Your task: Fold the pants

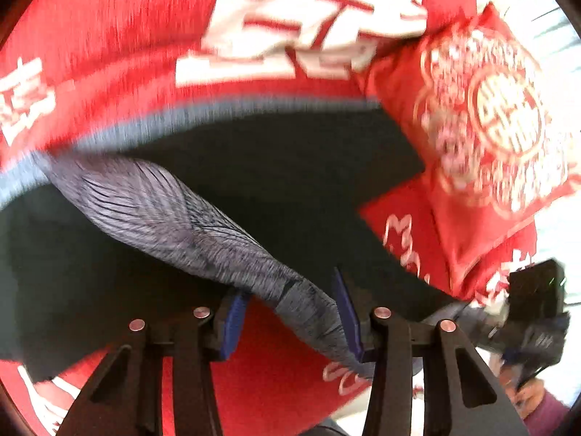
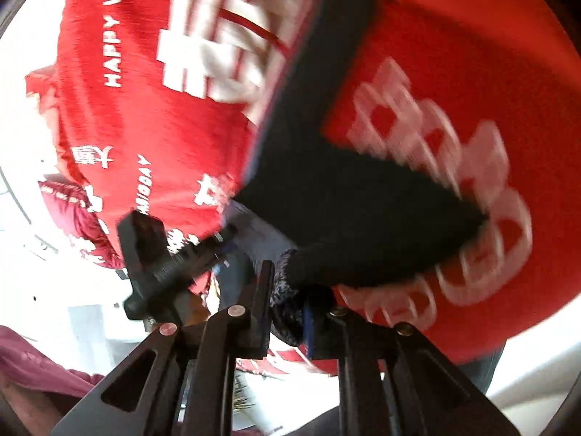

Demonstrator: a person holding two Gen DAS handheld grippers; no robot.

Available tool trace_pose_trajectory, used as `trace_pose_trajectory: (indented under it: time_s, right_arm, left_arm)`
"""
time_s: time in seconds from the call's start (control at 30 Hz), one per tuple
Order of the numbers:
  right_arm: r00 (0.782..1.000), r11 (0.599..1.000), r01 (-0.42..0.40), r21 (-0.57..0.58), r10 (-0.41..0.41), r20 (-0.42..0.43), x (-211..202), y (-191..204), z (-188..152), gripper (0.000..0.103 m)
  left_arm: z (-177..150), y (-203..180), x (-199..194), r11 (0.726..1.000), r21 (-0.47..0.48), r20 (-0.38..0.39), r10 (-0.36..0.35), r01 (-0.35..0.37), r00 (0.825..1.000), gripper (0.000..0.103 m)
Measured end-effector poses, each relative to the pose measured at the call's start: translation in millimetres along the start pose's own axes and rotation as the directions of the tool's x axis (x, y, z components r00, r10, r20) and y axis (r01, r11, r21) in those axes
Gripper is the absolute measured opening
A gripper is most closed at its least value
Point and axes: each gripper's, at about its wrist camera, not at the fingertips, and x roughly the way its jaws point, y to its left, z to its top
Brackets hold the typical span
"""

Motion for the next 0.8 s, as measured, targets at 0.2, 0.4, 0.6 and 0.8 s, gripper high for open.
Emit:
trace_pose_trajectory:
  time_s: [0.2, 0.4, 0.6, 0.8]
  right_arm:
    - [0.997, 0.990, 0.068, -0.123, -0.062, 0.054, -3.8, 47.5, 107.4, 0.014]
    - [0.926, 0.878, 0.377, -0.296, -0.354, 0.130, 31.2, 85.1, 192.9, 0.066]
    - [0.903, 0.812, 0.427, -0.397, -0.403, 0.147, 40.9, 101.1, 170.6, 0.078]
    - [0.826, 0.809, 0.562, -0.169, -0.556, 0.086, 51.8, 18.4, 151.0, 0.056]
  left_arm:
    - [49.2, 7.3, -24.3, 0.993, -0.001, 0.149, 0.116, -0.117, 0.982, 0.079]
    - [64.8, 40.4, -22.5, 0.955, -0.063, 0.163, 0.296, -0.290, 0.941, 0.079]
    - [41.4, 87.7, 20.6, 0.889, -0.126, 0.017, 0.446, -0.441, 0.895, 0.079]
    - [25.8, 107.4, 34.9, 0.880, -0.182, -0.009, 0.444, -0.438, 0.896, 0.082]
